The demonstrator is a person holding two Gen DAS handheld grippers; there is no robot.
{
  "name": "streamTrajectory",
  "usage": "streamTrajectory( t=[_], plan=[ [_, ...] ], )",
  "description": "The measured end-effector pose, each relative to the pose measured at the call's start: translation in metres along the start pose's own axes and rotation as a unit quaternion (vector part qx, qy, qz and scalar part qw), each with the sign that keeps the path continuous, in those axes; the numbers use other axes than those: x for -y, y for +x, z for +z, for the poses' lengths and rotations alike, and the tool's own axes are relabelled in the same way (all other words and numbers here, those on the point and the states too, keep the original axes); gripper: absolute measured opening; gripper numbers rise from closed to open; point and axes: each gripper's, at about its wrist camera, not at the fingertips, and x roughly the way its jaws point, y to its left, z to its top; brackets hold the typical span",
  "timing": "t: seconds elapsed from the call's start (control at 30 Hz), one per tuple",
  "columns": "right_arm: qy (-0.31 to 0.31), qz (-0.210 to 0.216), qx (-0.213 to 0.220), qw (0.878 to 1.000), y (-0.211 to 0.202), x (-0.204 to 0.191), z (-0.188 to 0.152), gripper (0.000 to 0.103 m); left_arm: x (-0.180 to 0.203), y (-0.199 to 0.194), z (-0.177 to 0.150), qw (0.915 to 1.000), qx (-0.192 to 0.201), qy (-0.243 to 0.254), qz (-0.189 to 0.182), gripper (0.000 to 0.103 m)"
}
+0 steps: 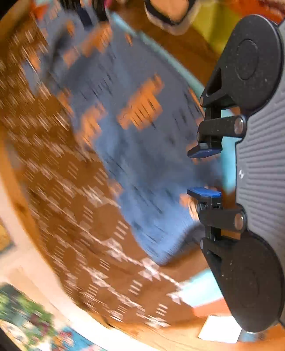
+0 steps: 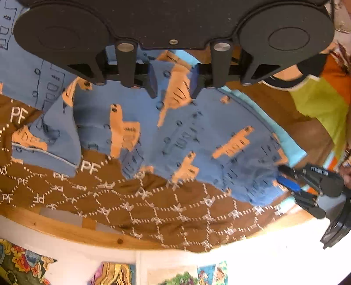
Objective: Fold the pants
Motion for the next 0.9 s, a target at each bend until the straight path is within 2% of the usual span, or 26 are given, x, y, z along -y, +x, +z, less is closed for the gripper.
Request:
streamTrajectory(
  t=[0.03, 0.07, 0.13, 0.2, 0.27, 0.33, 0.4, 0.47, 0.57, 0.67, 0.73, 0.9],
  plan=[
    [0.002, -0.006, -0.015, 1.000, 0.005, 0.001, -0.004, 0.042, -0.008, 0.008, -0.004, 0.9998, -0.016, -0.011, 0.002, 0.026],
    [0.006, -0.012, -0.031, 0.999, 0.010, 0.003, -0.009, 0.042, -0.014, 0.009, -0.007, 0.9996, -0.014, -0.022, -0.005, 0.026],
    [0.017, -0.012, -0.026, 0.999, 0.009, 0.005, -0.015, 0.043, -0.020, 0.005, -0.005, 0.9987, -0.015, -0.046, -0.016, 0.027],
    [0.022, -0.010, -0.024, 0.999, 0.004, 0.006, -0.017, 0.051, -0.015, 0.000, -0.002, 0.9985, -0.014, -0.049, -0.022, 0.048],
    [0.019, -0.006, -0.019, 1.000, -0.002, 0.007, -0.018, 0.078, -0.005, -0.007, 0.001, 0.9981, 0.005, -0.053, -0.030, 0.086],
    [0.022, -0.014, -0.009, 1.000, -0.010, 0.010, -0.020, 0.086, 0.015, -0.016, 0.007, 0.9965, 0.054, -0.054, -0.035, 0.100],
    [0.036, -0.030, 0.006, 0.999, -0.019, 0.015, -0.019, 0.090, 0.038, -0.018, 0.018, 0.9924, 0.096, -0.059, -0.050, 0.102],
    [0.057, -0.059, 0.022, 0.996, -0.029, 0.024, -0.020, 0.102, 0.061, -0.017, 0.028, 0.9867, 0.125, -0.073, -0.075, 0.103],
    [0.070, -0.115, 0.033, 0.990, -0.041, 0.035, -0.021, 0.102, 0.104, -0.009, 0.045, 0.9755, 0.160, -0.092, -0.120, 0.103],
    [0.079, -0.174, 0.038, 0.981, -0.055, 0.050, -0.024, 0.102, 0.148, -0.003, 0.065, 0.9646, 0.188, -0.089, -0.162, 0.103],
    [0.097, -0.200, 0.041, 0.974, -0.065, 0.063, -0.028, 0.102, 0.171, 0.001, 0.074, 0.9621, 0.206, -0.065, -0.167, 0.103],
    [0.138, -0.241, 0.035, 0.960, -0.078, 0.088, -0.043, 0.102, 0.215, 0.002, 0.079, 0.9592, 0.244, 0.019, -0.142, 0.103]
  ],
)
